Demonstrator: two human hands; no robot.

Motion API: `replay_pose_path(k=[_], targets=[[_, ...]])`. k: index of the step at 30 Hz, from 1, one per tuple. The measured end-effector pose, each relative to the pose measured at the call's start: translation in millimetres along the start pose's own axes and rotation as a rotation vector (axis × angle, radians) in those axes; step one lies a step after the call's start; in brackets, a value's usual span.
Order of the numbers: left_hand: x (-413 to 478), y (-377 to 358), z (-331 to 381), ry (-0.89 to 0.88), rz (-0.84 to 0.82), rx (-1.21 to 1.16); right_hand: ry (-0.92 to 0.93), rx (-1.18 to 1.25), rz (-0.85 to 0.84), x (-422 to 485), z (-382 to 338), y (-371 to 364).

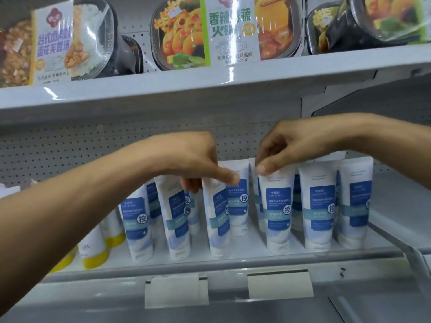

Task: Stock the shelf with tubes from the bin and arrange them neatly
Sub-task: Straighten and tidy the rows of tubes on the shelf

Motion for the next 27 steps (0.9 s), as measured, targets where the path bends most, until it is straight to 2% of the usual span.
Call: replay_pose_path(k=[3, 7, 10, 15, 27], targets=[[5.9, -12.7, -0.1, -0.050, 0.003, -0.002, -0.055, -0.027, -0.087, 1.4, 0.8, -12.2], [17.0, -20.4, -0.7, -0.134, 0.075, -0.115, -0.015, -0.040, -0.068, 4.2, 6.2, -19.8], [22.1, -24.4, 1.4, -0.193, 0.064, -0.265, 0.000, -0.025, -0.071, 5.0, 7.6, -20.9], [27.5, -26.1, 2.3, -0.262, 0.033, -0.317, 0.007, -0.018, -0.070, 5.3, 9.7, -21.2], [33.1, -25.4, 1.8, -0.285, -0.028, -0.371, 0.029, 0.036, -0.076, 3.1, 8.5, -22.0]])
Point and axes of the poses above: each hand's wrist, its own x-axis towards the middle knuckle, its own y-axis out of the back of the hand, z = x × y, the point moved 2 cm from there along x, towards the middle knuckle, and after that the axes turned 2 degrees about -z, right-handed, at the moved point
